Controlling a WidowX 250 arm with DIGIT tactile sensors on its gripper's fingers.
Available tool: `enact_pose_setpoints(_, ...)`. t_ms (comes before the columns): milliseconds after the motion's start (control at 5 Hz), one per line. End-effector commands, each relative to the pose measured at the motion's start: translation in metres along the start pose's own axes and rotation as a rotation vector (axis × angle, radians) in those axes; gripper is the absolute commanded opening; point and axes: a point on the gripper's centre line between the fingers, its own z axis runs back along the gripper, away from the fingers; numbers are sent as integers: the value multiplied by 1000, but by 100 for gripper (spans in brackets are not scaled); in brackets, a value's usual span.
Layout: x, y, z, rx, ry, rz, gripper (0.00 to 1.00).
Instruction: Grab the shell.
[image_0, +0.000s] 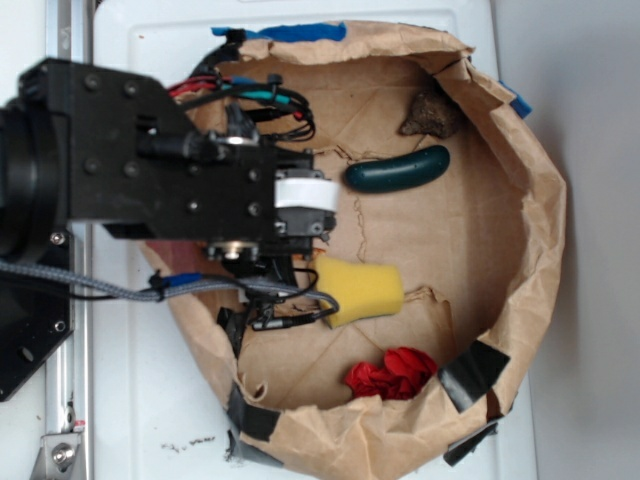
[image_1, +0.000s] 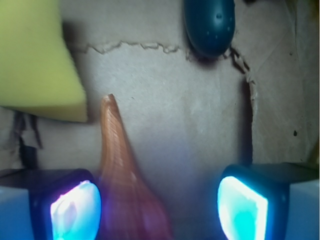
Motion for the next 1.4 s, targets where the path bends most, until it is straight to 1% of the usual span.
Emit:
enact_pose_setpoints(0, -15, -5, -4, 13, 0, -66, 100)
enact_pose_setpoints(200, -17, -8, -2, -16, 18, -86, 100)
enact_pose_setpoints(400, -18, -9, -4, -10, 2, -98, 100)
enact_pose_setpoints(600, -16, -8, -10, 2, 11, -106, 100)
enact_pose_setpoints(800, -14, -8, -13, 2, 14, -86, 0)
enact_pose_setpoints(1200, -14, -3, -11, 5, -13, -79, 0)
